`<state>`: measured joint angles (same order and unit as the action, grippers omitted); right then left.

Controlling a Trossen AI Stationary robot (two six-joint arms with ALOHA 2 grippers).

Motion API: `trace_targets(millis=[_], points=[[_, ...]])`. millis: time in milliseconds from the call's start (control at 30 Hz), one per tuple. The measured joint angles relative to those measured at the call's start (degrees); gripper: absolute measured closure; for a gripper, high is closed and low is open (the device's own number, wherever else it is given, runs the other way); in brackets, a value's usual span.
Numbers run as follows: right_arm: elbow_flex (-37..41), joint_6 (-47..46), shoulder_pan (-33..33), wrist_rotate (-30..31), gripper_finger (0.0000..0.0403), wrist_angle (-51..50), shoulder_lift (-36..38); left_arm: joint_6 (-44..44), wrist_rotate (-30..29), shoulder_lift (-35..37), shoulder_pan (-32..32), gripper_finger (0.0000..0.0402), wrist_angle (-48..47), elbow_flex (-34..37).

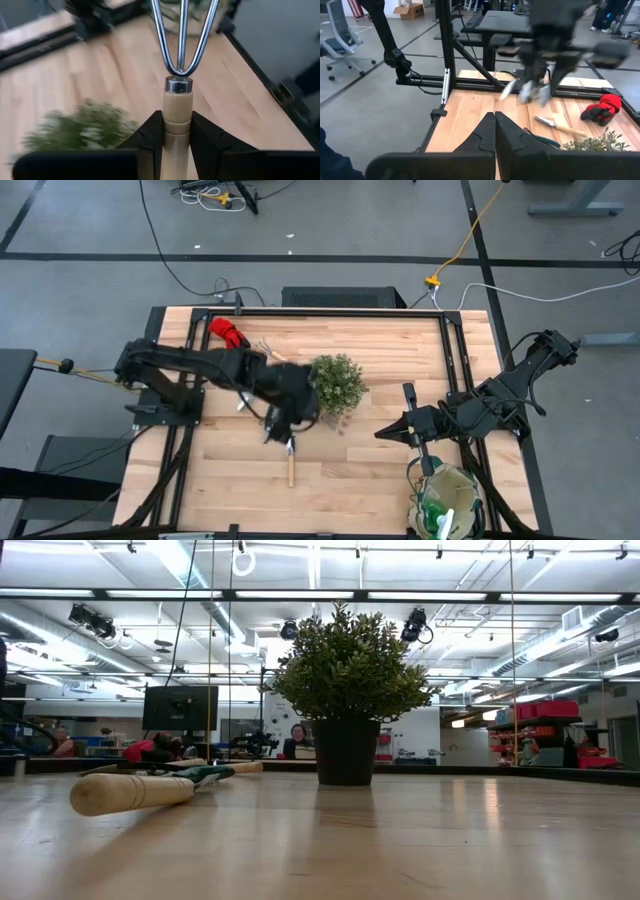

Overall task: Pick & Place Garden tools in Gardening bag
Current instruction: Put the bottom brown hand rake into the white gardening bag

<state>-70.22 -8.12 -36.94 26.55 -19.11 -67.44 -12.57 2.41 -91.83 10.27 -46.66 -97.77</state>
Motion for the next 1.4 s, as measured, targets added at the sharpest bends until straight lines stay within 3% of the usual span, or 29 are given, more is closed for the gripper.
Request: trace_targets(millis=[200, 400, 700, 933, 1233, 1400], points=[[0.00, 0.27, 0.01, 0.60, 0.0403, -0.04, 0.00, 1.17, 2.53, 0.00, -4.69, 0.0323, 0.04, -5.24], [0.02, 0.87, 0.01, 9.45, 0.0396, -0.27, 0.00, 1.53, 4.53, 0.00, -9.12, 0.0323, 0.25, -8.89], [0.01, 3.12, 0.06, 18.33, 0.0331, -0.28, 0.00, 4.49, 8.44, 0.02, -14.49, 0.0323, 6.30, -9.69], [0.02, -1.22, 0.72, 23.85, 0.0267, -0.23, 0.00, 5.21, 11.11, 0.02, -15.37, 0.0323, 11.85, -9.69], [0.02, -3.14, 3.70, 23.39, 0.0195, -0.15, 0.00, 5.85, 14.34, 0.00, -15.22, 0.0323, 17.25, -9.69], [0.02, -3.49, 4.67, 21.15, 0.0176, 0.19, 0.01, -0.37, 16.28, 0.00, -14.83, 0.0323, 17.38, -9.69]])
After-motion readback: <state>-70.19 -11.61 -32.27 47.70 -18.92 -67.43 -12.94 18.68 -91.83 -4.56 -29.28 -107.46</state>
